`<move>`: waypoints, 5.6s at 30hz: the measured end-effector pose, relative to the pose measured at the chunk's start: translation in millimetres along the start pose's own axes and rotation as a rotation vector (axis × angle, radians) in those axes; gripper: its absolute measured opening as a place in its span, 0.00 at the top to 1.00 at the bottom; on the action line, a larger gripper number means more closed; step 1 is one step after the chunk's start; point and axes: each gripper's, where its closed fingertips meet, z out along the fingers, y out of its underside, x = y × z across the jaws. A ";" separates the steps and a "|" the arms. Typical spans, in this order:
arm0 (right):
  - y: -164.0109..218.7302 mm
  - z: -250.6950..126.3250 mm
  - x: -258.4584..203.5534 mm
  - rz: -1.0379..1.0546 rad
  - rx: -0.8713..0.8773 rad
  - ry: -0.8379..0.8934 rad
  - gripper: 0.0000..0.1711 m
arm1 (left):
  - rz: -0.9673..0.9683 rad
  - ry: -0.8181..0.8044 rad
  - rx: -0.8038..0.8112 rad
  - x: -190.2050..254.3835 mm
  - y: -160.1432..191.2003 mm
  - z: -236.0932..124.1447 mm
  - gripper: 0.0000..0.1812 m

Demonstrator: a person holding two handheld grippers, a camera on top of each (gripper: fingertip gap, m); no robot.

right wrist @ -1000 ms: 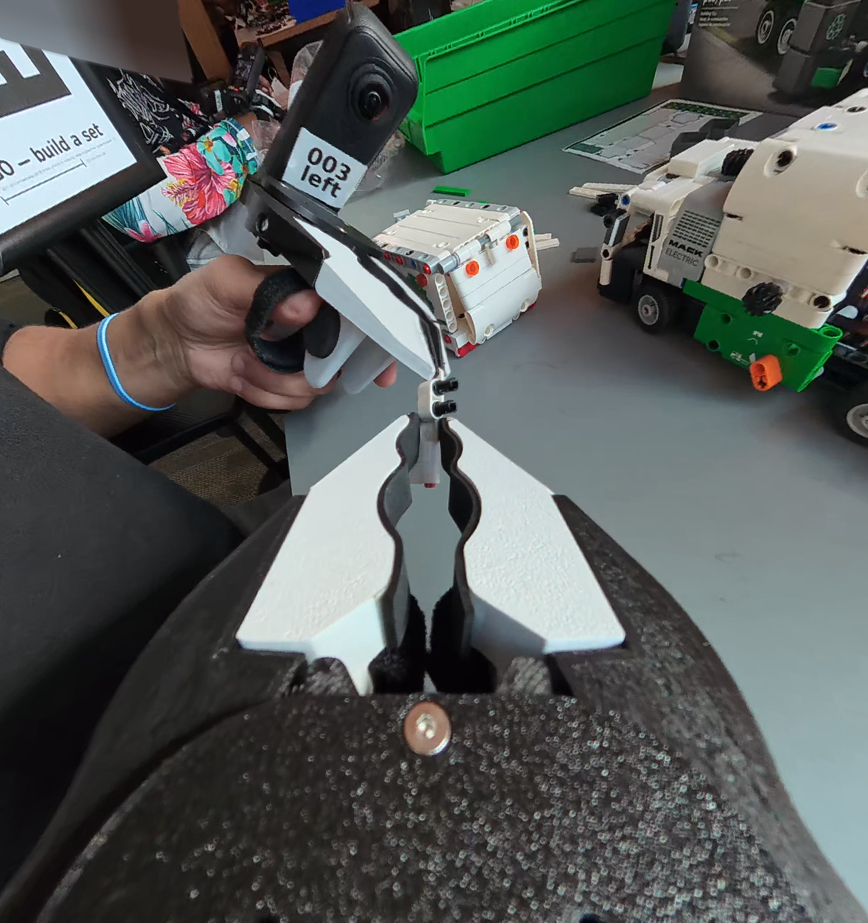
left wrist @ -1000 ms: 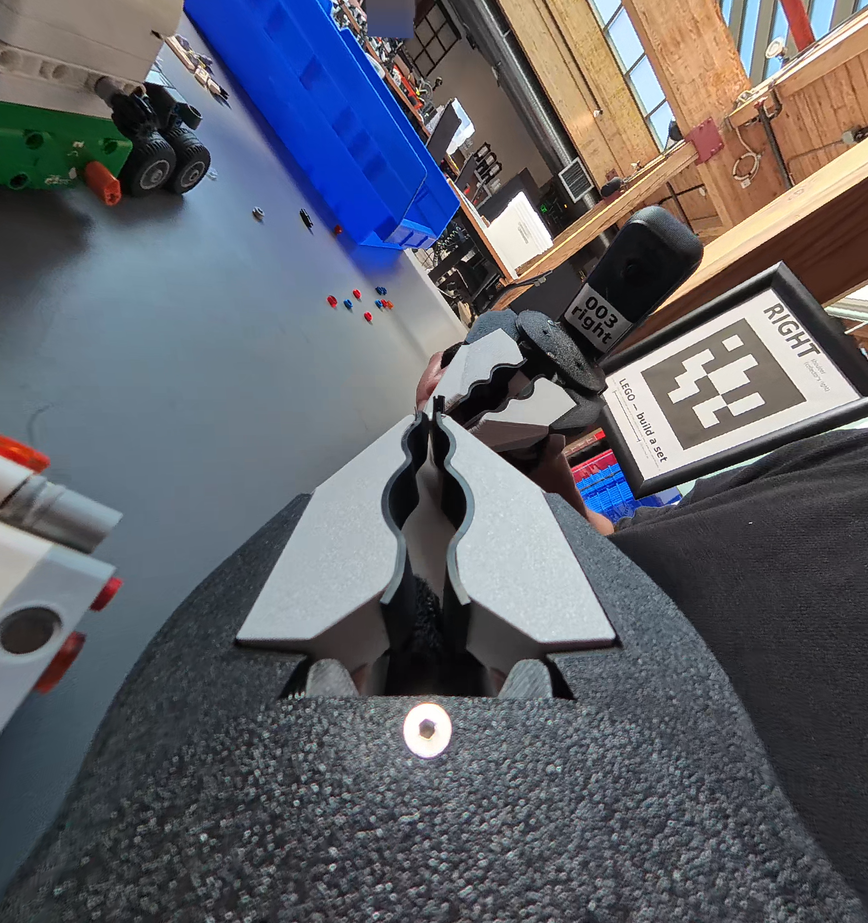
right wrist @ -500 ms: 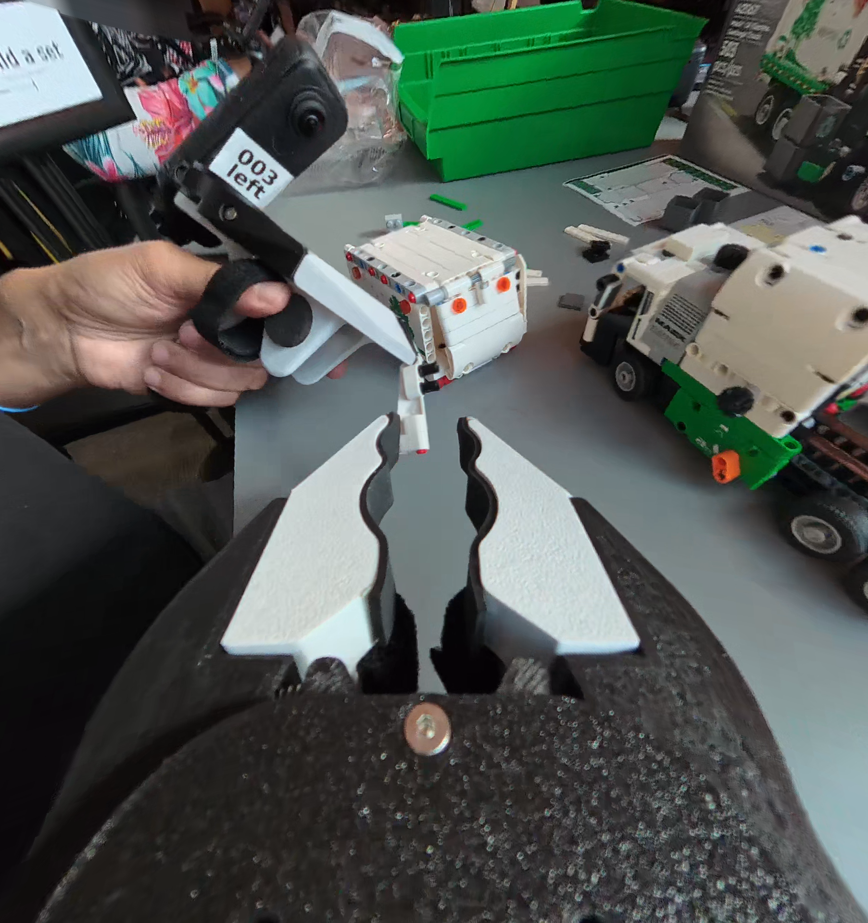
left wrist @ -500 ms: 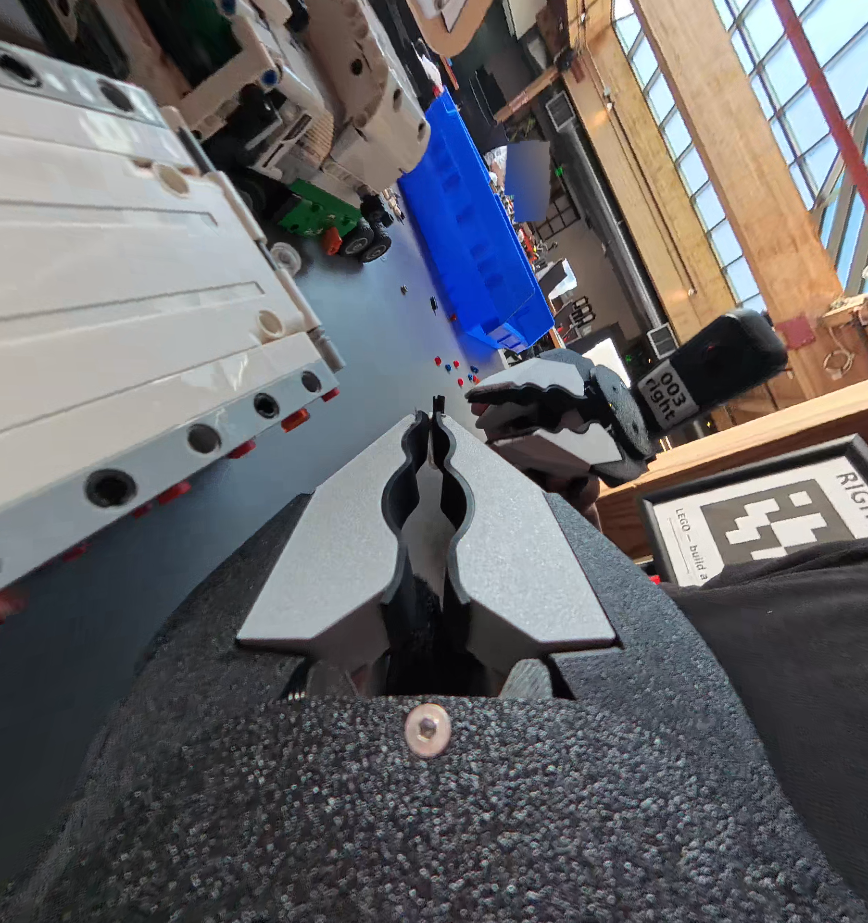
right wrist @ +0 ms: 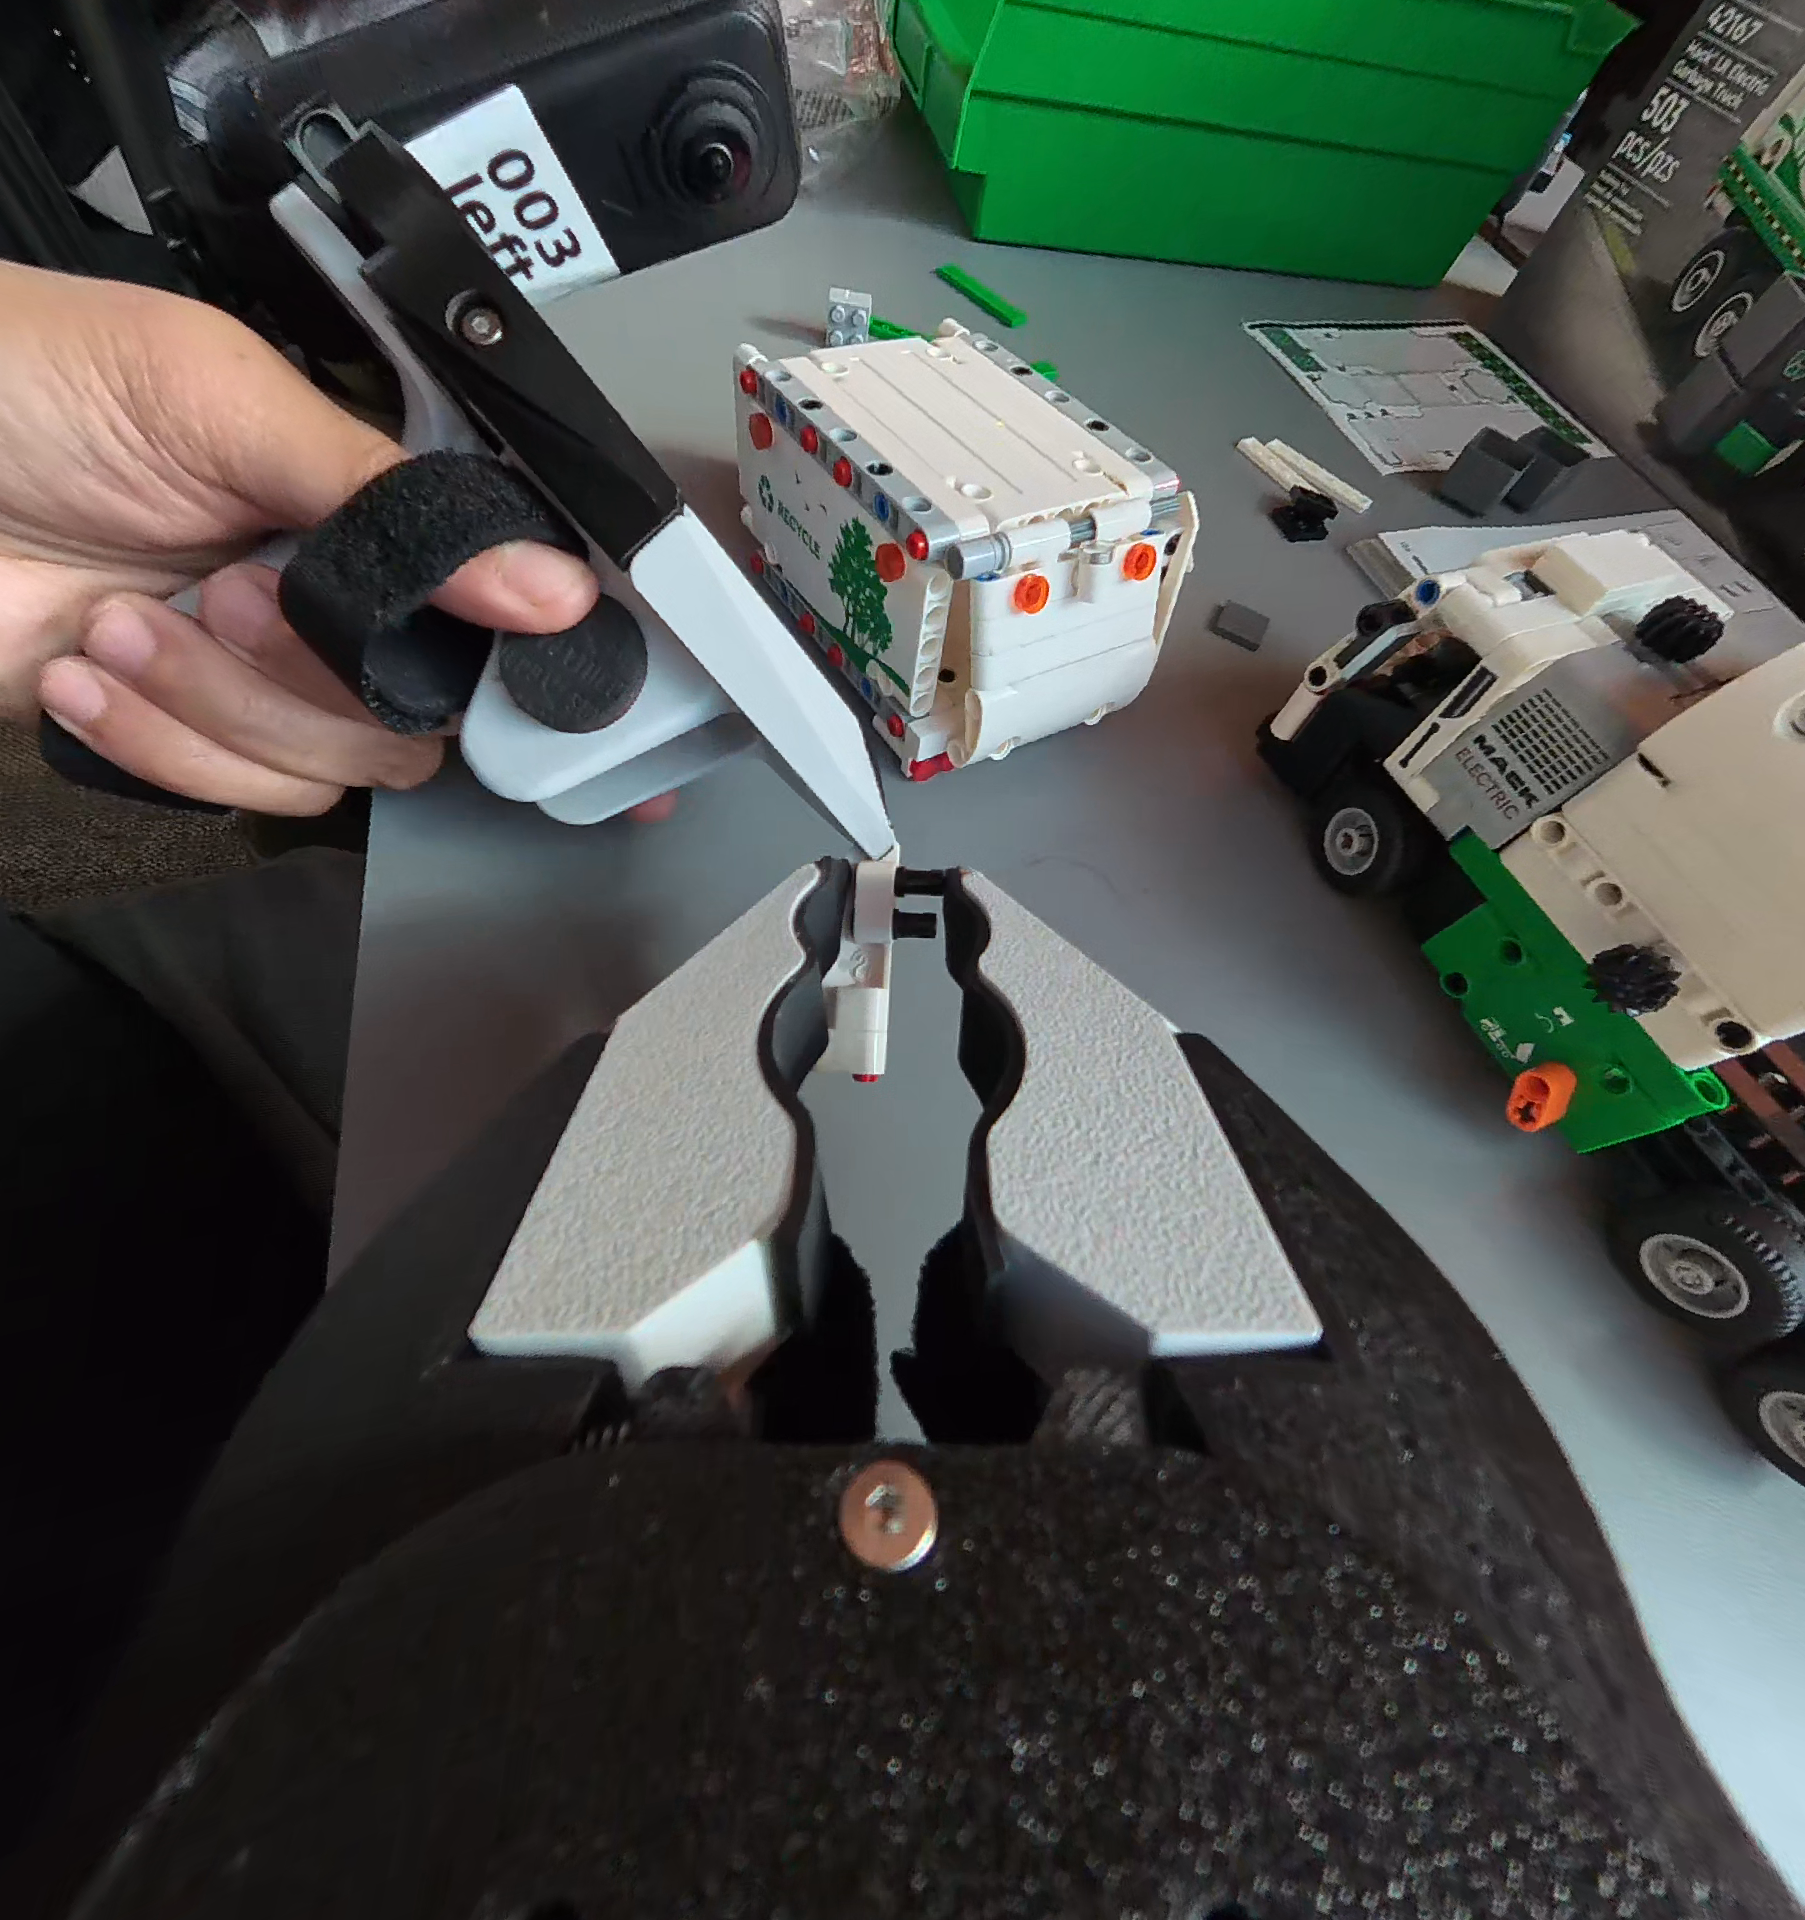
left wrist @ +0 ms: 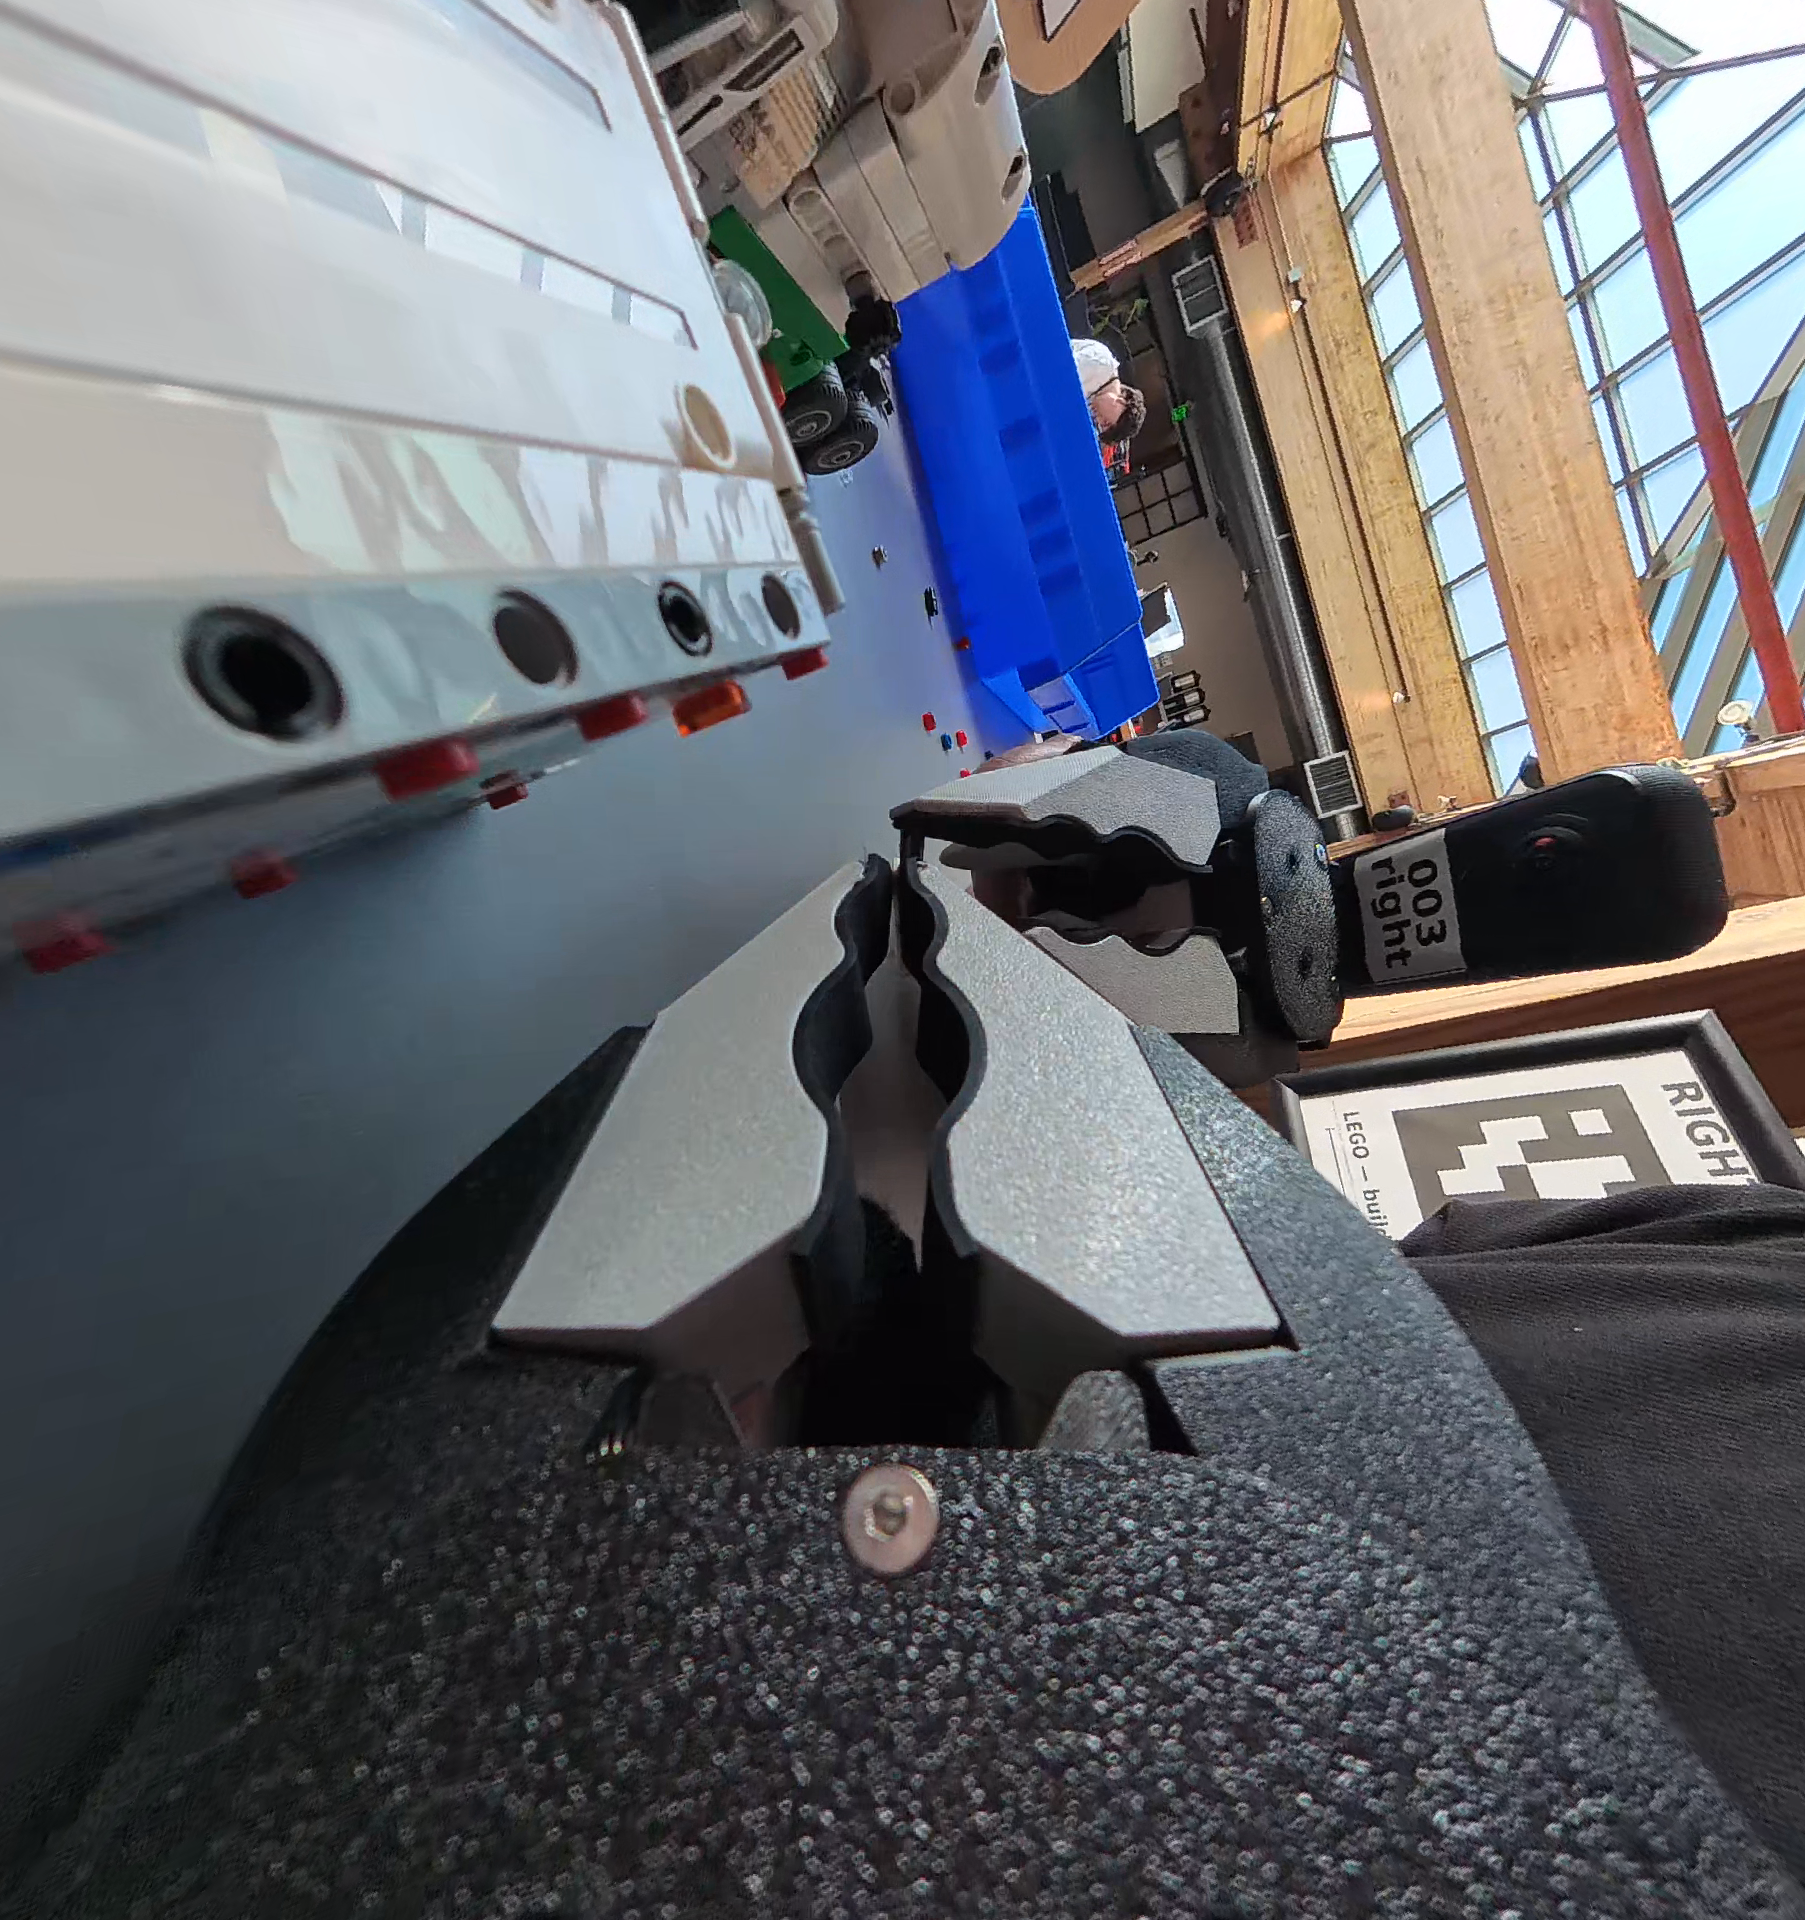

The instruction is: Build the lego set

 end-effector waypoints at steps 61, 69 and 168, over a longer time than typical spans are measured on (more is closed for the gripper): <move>6.2 3.4 -13.2 0.258 -0.038 -0.099 0.92 | 0.442 -0.096 0.021 18.8 -2.3 -8.8 0.97; -2.0 -5.5 -12.9 0.235 0.023 -0.116 0.92 | 0.502 -0.093 -0.007 20.5 -5.9 -11.9 1.00; -74.7 -46.7 -18.6 1.323 0.412 -1.245 0.94 | 1.098 0.324 -0.146 87.4 -17.9 -35.6 0.95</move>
